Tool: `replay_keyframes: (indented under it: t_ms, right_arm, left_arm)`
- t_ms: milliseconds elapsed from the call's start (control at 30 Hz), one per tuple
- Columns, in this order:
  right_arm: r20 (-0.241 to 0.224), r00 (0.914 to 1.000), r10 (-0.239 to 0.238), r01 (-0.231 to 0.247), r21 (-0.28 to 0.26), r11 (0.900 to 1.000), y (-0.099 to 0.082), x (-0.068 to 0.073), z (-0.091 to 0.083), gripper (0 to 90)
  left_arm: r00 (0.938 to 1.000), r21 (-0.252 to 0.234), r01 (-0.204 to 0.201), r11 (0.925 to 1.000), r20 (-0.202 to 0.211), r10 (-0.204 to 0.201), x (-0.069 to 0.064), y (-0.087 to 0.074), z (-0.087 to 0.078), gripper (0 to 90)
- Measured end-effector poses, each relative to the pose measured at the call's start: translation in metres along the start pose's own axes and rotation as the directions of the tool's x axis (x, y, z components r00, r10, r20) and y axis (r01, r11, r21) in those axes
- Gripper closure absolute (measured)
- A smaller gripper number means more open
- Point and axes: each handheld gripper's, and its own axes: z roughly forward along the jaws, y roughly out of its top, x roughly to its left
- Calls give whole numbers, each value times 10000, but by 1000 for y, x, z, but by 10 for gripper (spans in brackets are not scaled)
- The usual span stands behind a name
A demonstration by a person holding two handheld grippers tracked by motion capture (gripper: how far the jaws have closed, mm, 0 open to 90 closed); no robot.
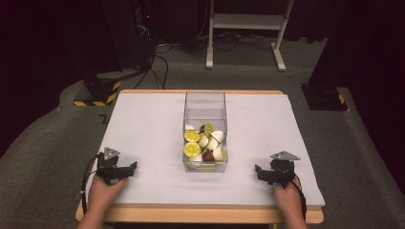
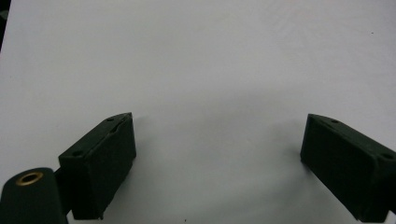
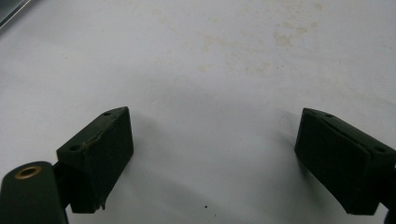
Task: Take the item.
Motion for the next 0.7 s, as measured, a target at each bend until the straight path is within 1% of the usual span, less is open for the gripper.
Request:
replay_keyframes:
  t_ms: [167, 267, 400, 600, 700]
  right_arm:
    - [-78, 10000, 28, -27, 34, 10000, 0, -1, 0, 111]
    - [-2, 10000, -23, 23, -10, 10000, 0, 0, 0, 114]
    - [-61, 10000, 25, -25, 18, 10000, 0, 0, 0, 112]
    - [10, 10000, -3, 3, 4, 10000, 0, 1, -1, 115]
    - [-51, 10000, 31, -31, 30, 10000, 0, -1, 0, 111]
  left_arm:
    - [10000, -1, 14, 10000, 40, -14, 0, 0, 0, 103]
    - [10000, -3, -11, 10000, -25, 11, 0, 0, 0, 102]
    - [10000, 2, -27, 10000, -28, 27, 0, 0, 0, 102]
    - [10000, 15, -44, 10000, -39, 44, 0, 0, 0, 103]
    - [10000, -23, -25, 10000, -66, 24, -1, 0, 0, 106]
